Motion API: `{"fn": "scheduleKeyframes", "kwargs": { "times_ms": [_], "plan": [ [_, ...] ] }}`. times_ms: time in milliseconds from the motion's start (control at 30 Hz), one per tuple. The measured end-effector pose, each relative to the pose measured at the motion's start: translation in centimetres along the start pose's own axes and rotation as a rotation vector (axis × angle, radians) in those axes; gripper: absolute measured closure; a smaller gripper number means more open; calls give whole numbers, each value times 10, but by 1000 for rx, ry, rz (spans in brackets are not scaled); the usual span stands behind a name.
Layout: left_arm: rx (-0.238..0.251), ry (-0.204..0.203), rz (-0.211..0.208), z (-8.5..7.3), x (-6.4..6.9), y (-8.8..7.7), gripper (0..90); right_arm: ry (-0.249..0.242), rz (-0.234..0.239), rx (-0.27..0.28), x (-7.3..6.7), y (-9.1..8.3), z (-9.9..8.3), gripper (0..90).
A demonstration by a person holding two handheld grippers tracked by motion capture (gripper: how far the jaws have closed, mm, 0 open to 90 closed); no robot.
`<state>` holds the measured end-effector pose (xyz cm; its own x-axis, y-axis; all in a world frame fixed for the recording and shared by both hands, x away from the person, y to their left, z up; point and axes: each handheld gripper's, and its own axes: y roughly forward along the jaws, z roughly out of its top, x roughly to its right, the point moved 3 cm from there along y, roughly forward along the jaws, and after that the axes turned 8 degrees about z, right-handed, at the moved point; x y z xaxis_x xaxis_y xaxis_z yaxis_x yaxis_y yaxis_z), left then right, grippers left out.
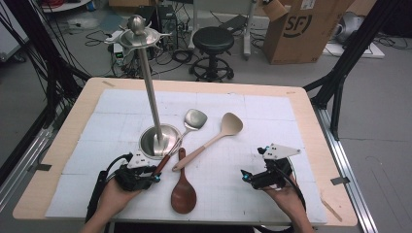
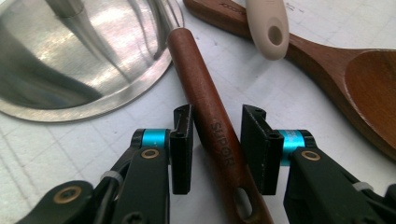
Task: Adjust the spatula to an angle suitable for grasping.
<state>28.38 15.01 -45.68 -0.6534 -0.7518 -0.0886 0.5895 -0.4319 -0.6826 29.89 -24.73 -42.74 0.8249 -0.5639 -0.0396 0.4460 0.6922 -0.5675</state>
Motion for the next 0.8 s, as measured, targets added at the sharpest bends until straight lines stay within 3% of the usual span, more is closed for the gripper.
{"fn": "scheduleKeyframes", "kwargs": {
  "times_ms": [100,800],
  "plan": [
    [4,-23,6,-1,-5,-2,684,-1,-1,-1,0,0,0,2],
    [2,-36,31,-3,-14,-4,716,-9,2,-9,-1,2,0,2]
  ]
}}
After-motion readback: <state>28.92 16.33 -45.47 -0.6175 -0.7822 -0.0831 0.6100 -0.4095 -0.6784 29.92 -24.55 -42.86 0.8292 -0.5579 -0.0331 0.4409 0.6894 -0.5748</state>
